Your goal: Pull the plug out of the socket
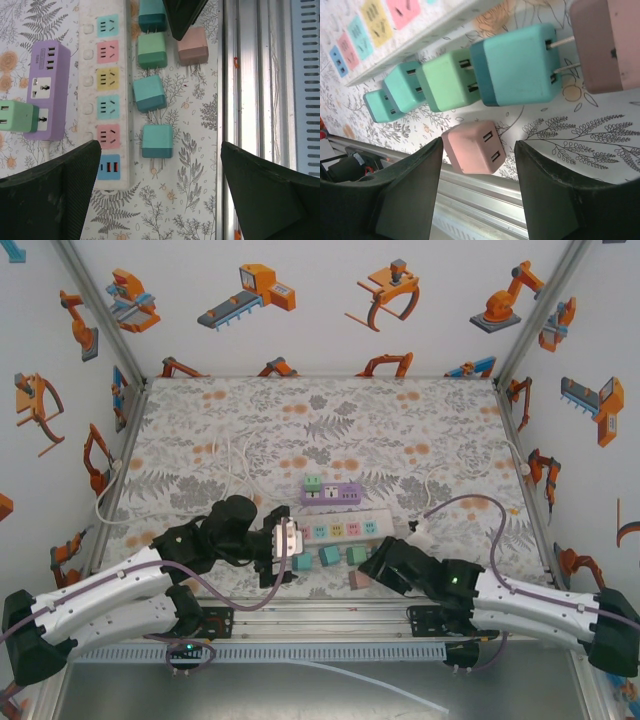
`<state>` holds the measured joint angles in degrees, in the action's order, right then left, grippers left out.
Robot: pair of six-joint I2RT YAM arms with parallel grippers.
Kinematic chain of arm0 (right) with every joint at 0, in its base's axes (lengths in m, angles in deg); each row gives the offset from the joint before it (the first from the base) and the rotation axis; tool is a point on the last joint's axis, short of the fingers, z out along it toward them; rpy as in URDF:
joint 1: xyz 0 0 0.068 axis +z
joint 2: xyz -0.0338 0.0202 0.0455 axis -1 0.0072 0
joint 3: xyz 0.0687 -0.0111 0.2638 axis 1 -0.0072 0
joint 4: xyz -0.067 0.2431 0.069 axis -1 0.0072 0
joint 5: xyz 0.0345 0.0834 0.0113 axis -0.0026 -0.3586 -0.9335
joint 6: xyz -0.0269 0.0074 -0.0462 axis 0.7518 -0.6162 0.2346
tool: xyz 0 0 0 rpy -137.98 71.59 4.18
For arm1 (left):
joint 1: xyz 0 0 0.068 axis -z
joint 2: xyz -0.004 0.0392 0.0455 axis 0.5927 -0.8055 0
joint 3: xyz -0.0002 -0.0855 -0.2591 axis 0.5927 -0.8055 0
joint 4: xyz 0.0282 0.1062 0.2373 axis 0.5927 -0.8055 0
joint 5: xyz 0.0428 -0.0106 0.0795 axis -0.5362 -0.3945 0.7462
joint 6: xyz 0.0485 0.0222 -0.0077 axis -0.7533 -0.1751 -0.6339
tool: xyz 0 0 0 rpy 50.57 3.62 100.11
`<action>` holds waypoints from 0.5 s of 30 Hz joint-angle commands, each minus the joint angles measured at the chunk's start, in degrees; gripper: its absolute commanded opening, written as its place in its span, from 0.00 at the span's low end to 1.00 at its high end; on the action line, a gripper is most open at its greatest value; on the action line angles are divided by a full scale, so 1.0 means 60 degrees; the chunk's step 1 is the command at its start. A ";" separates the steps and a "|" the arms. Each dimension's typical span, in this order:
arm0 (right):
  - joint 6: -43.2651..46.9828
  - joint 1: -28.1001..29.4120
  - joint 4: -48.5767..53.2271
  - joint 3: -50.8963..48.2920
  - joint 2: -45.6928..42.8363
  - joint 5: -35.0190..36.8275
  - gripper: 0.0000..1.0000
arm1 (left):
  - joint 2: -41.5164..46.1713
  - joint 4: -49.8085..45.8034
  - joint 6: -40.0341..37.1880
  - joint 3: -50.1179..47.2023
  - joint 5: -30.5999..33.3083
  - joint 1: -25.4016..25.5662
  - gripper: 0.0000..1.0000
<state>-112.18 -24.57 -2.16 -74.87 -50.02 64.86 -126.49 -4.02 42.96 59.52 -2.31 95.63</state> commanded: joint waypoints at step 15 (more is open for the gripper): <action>1.1974 -0.2924 -0.2432 0.2920 0.0522 -0.1003 0.81 | -0.0047 0.3080 0.4031 -0.0394 0.4542 -0.0262 0.97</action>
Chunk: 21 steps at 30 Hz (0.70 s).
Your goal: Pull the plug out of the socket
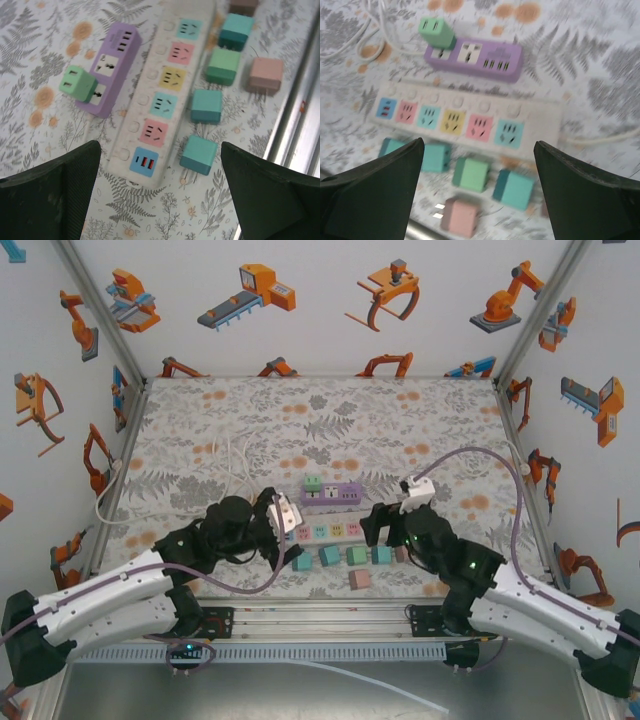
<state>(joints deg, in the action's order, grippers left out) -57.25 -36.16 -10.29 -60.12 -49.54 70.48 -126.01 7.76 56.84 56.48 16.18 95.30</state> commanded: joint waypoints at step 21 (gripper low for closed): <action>1.1100 -0.3474 -0.2460 0.4105 0.6704 -0.9680 0.79 | -0.2274 -0.0418 0.9730 0.1559 0.1835 -0.4375 0.86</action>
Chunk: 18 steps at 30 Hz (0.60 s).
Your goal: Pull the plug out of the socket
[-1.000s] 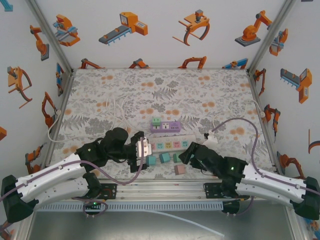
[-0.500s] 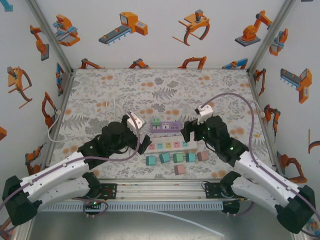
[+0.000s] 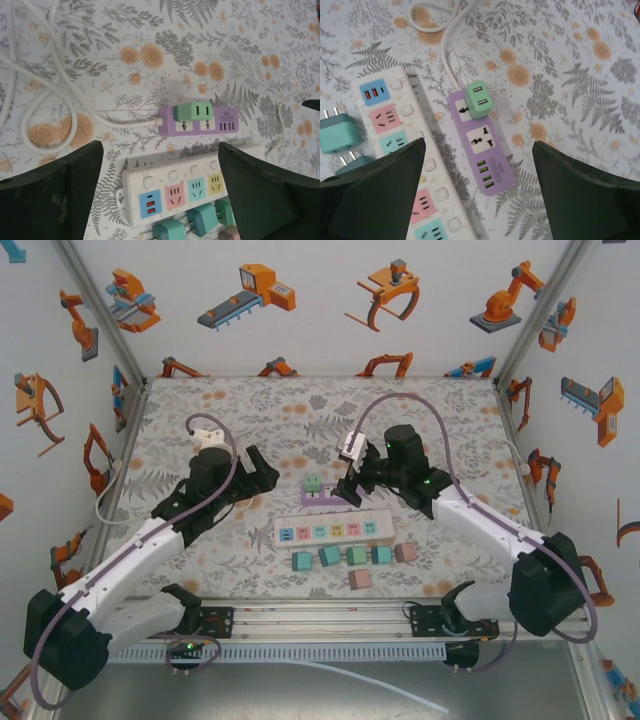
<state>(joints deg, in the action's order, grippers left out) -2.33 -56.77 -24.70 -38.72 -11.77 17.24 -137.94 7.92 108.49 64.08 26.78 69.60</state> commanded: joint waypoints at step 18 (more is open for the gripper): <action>0.3841 0.0143 0.1420 0.3002 0.4092 -0.1074 0.67 | -0.4311 0.0786 0.1187 0.1346 -0.1304 -0.0093 0.65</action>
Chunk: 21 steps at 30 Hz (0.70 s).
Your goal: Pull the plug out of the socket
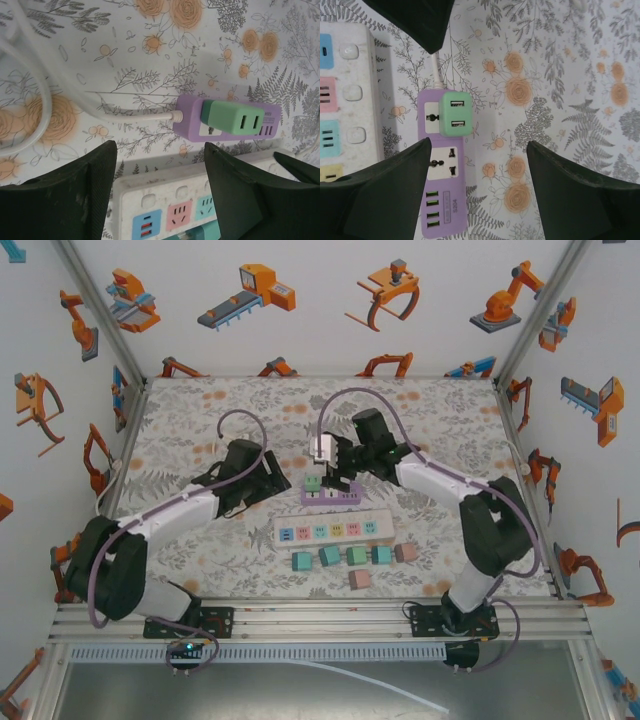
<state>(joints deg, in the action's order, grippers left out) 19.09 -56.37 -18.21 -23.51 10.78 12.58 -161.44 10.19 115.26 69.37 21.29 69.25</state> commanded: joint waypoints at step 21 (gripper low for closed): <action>0.0363 0.0456 0.1083 0.1357 0.1806 -0.0541 0.42 | -0.2640 -0.0083 -0.0557 0.1329 -0.0887 0.0300 0.61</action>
<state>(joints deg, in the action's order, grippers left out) 20.62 -54.12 -12.81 -17.04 21.17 10.94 -176.24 12.44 113.63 76.21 15.45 70.19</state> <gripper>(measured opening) 0.421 0.610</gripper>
